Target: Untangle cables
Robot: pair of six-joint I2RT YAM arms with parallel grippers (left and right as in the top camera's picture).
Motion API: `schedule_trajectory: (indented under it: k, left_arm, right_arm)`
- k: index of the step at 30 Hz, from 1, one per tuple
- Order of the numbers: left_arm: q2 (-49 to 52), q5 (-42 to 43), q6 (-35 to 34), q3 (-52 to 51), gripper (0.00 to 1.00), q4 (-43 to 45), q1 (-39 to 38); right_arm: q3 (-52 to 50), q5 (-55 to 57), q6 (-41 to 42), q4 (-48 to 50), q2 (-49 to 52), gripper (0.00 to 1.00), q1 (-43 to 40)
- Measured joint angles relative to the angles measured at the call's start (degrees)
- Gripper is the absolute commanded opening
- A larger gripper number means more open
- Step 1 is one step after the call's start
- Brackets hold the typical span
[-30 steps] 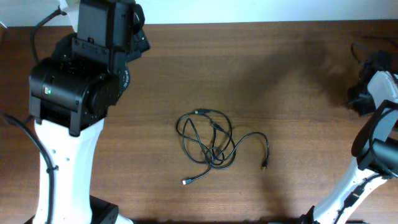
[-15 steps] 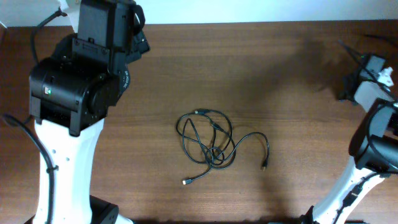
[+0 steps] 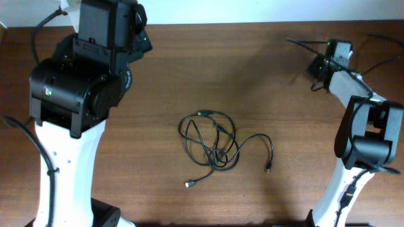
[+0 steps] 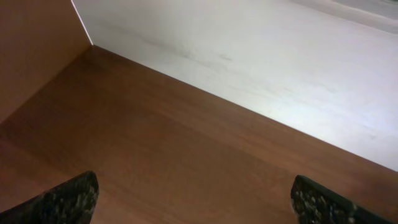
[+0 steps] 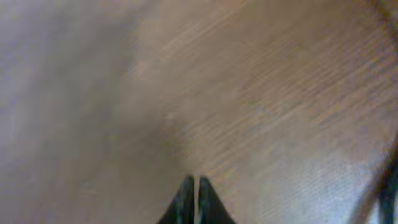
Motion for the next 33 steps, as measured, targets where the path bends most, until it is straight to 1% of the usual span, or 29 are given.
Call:
schedule_trajectory:
  k: [1,2,3,4,5,6,8,9,10,14,15,18,20,22,23,24,26,27,28,30,31,32,33]
  left_arm:
    - [0.0,-0.2,0.0,0.02,0.99,0.17,-0.02]
    - [0.0,-0.5,0.0,0.0,0.99,0.52,0.0]
    - [0.0,-1.11,-0.02,0.0,0.99,1.46,-0.02]
    - [0.0,-1.75,0.0,0.0,0.99,2.12,-0.02]
    - [0.0,-2.23,0.0,0.0,0.99,2.86,0.0]
    - [0.0,-2.58,0.0,0.0,0.99,3.26,-0.02]
    - [0.0,-2.84,0.0,0.02,0.99,3.56,0.0]
    - [0.0,-2.86,0.0,0.0,0.99,3.67,0.0]
    - [-0.02,-2.93,0.0,0.0,0.99,3.54,0.0]
    - [-0.04,-3.26,0.0,0.0,0.99,3.74,-0.02]
    - [-0.04,-3.23,0.0,0.0,0.99,3.63,-0.02]
    - [-0.04,-3.26,0.0,0.0,0.99,3.65,-0.02]
    - [-0.04,-3.26,0.0,0.0,0.99,3.67,-0.02]
    - [-0.04,-3.26,0.0,0.0,0.99,3.65,-0.02]
    - [-0.04,-3.26,0.0,0.0,0.99,3.67,0.0]
    - [-0.04,-3.28,0.0,0.0,0.99,3.65,-0.02]
    - [-0.04,-3.26,0.55,0.0,0.99,3.58,-0.02]
    - [-0.07,-3.32,0.9,0.0,0.99,3.43,0.0]
    - [-0.13,-3.69,1.07,0.0,0.99,3.56,0.0]
    - [-0.76,-3.67,1.09,-0.04,0.99,4.66,0.0]
    - [-2.36,-3.69,1.09,-0.11,0.99,7.28,-0.02]
    - [-3.32,-3.67,1.05,-0.11,0.99,7.76,0.0]
    - [-4.81,-3.69,1.22,-0.22,0.99,10.58,-0.02]
  right_arm:
    - [2.34,-0.94,-4.37,-5.14,-2.12,0.38,0.94]
    - [4.66,-2.43,-8.79,-9.66,-4.59,0.63,1.97]
    - [8.24,-5.33,-15.19,-15.13,-8.46,0.72,3.32]
    - [12.2,-8.41,-19.76,-22.01,-12.26,0.88,4.57]
    - [15.43,-11.1,-23.37,-29.62,-15.21,0.9,5.6]
    - [17.97,-14.82,-28.13,-37.81,-18.08,0.91,6.64]
    - [20.7,-17.59,-31.56,-46.71,-22.14,0.91,8.52]
    - [20.81,-19.17,-34.25,-57.96,-23.12,0.91,9.6]
    - [20.55,-20.17,-35.8,-63.6,-23.3,0.91,10.88]
    - [20.11,-24.37,-38.49,-74.07,-22.84,0.9,17.09]
    - [20.11,-25.24,-39.21,-76.19,-22.84,0.9,20.15]
    - [20.11,-26.53,-40.35,-78.01,-22.82,0.9,28.55]
    - [20.11,-27.06,-40.63,-80.24,-22.82,0.9,36.35]
    - [20.11,-27.3,-40.61,-79.95,-22.82,0.9,41.59]
    - [20.11,-27.32,-40.63,-78.14,-22.82,0.88,44.85]
    - [20.09,-27.32,-40.72,-76.72,-22.77,0.87,47.6]
    - [19.61,-26.16,-40.94,-71.17,-22.73,0.85,50.4]
    - [18.12,-25.59,-41.2,-66.23,-22.58,0.82,51.41]
    - [15.87,-25.4,-41.31,-63.52,-22.53,0.81,51.82]
    - [11.21,-24.87,-41.72,-60.46,-22.56,0.8,51.82]
    - [7.56,-24.65,-41.9,-60.52,-22.34,0.8,51.82]
    - [6.14,-24.57,-41.94,-60.35,-22.18,0.8,51.82]
    - [4.79,-24.52,-41.92,-60.37,-22.16,0.8,51.82]
